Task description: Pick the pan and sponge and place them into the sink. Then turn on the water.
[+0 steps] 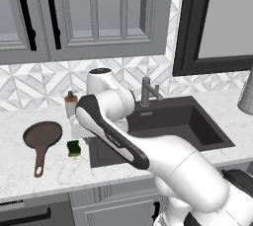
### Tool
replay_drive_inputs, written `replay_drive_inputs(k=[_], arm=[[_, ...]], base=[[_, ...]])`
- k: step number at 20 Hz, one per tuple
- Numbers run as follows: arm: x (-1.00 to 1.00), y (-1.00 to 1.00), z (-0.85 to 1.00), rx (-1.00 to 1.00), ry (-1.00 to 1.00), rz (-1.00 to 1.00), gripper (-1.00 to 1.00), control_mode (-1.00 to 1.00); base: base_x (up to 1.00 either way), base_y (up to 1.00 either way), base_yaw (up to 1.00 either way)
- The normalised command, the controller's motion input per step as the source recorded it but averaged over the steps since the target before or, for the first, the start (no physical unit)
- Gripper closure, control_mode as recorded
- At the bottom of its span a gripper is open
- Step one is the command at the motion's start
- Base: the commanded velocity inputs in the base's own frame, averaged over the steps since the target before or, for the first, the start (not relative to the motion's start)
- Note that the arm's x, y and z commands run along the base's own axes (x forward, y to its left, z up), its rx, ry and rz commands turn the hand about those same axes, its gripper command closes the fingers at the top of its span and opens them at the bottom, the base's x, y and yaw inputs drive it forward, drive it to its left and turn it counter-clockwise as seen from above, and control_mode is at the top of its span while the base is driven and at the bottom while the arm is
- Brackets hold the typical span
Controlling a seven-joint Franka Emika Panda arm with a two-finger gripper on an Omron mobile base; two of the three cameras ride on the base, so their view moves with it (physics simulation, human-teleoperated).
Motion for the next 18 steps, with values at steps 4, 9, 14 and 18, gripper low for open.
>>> replay_drive_inputs(k=[4, 9, 14, 18], arm=[[0.0, 0.85, -0.44, 0.0, -0.08, 0.0, -1.0, -1.0], [0.12, 0.68, -0.35, 0.0, -0.04, 0.0, -1.0, -1.0], [0.25, 0.61, -0.26, 0.0, 0.04, 0.0, -1.0, -1.0], [0.27, 0.68, -0.21, 0.0, 0.02, 0.0, -1.0, -1.0]], base=[[0.0, 0.0, 0.0], [0.0, 0.0, 0.0], [0.0, 0.0, 0.0], [0.0, 0.0, 0.0]])
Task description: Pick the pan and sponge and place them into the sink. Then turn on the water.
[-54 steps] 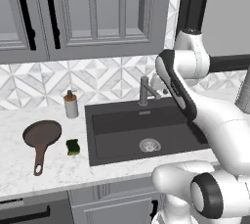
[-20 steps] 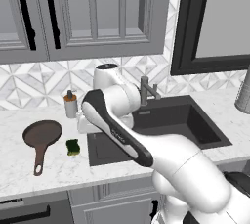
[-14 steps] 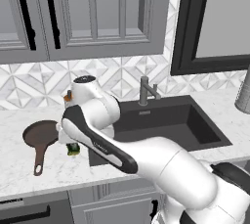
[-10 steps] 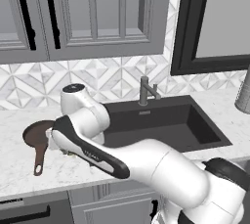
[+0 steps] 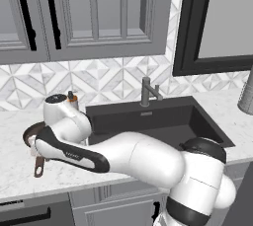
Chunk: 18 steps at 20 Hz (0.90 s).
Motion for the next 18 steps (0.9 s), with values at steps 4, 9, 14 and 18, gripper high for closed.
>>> replay_drive_inputs(k=[4, 9, 14, 18], arm=[[0.27, 0.56, -0.21, -0.02, 0.0, 0.0, -1.0, -1.0], [0.37, 0.34, -0.26, -0.04, 0.03, 0.0, -1.0, -1.0], [0.36, 0.29, -0.28, -0.05, 0.03, 0.0, -1.0, -1.0], [0.33, 0.28, -0.3, -0.06, 0.0, 0.0, -1.0, -1.0]], base=[[0.0, 0.0, 0.0], [0.0, 0.0, 0.0], [0.0, 0.0, 0.0], [0.0, 0.0, 0.0]])
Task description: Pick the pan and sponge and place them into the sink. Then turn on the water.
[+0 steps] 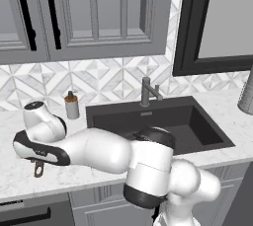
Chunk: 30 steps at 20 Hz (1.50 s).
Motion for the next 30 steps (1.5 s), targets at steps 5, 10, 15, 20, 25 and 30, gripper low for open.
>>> replay_drive_inputs(k=[5, 10, 15, 20, 25, 30], arm=[[0.26, 0.22, -0.32, -0.05, 0.0, 0.0, -1.0, -1.0], [0.14, 0.15, -0.41, -0.04, 0.0, 0.0, -1.0, -1.0], [0.03, 0.02, -0.44, 0.0, 0.0, 0.0, -1.0, -1.0], [0.0, 0.0, -0.46, 0.0, -0.05, 0.0, -1.0, -1.0], [0.0, 0.0, -0.52, 0.0, -0.08, 0.0, -1.0, -1.0], [-0.02, -0.22, -0.75, 0.0, -0.04, 0.0, -1.0, -1.0]], base=[[0.0, 0.0, 0.0], [0.0, 0.0, 0.0], [0.0, 0.0, 0.0], [0.0, 0.0, 0.0], [0.0, 0.0, 0.0], [0.0, 0.0, 0.0]])
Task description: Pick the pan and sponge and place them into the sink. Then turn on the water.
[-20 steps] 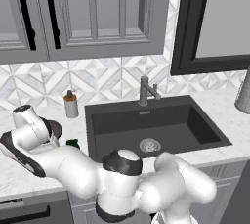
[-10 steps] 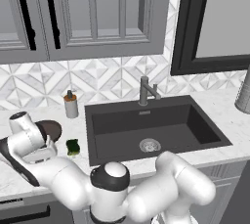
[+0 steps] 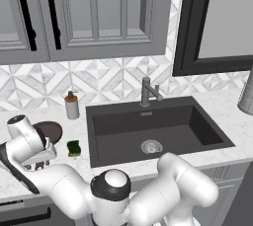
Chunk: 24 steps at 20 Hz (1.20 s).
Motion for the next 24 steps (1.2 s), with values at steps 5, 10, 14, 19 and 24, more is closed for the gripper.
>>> replay_drive_inputs(k=[5, 10, 14, 19, 24], arm=[[-0.01, -0.37, -0.97, 0.03, -0.01, 0.0, -1.0, -1.0], [0.0, -0.07, -1.0, 0.0, 0.0, 0.0, 1.0, -1.0], [0.0, 0.0, -1.0, 0.0, 0.0, 0.0, 1.0, -1.0], [-0.14, -0.01, -0.47, 0.02, -0.05, 0.0, 1.0, -1.0], [-0.53, -0.01, 0.4, 0.11, -0.39, 0.0, 1.0, -1.0]], base=[[0.0, 0.0, 0.0], [0.0, 0.0, 0.0], [0.0, 0.0, 0.0], [0.0, 0.0, 0.0], [0.0, 0.0, 0.0]])
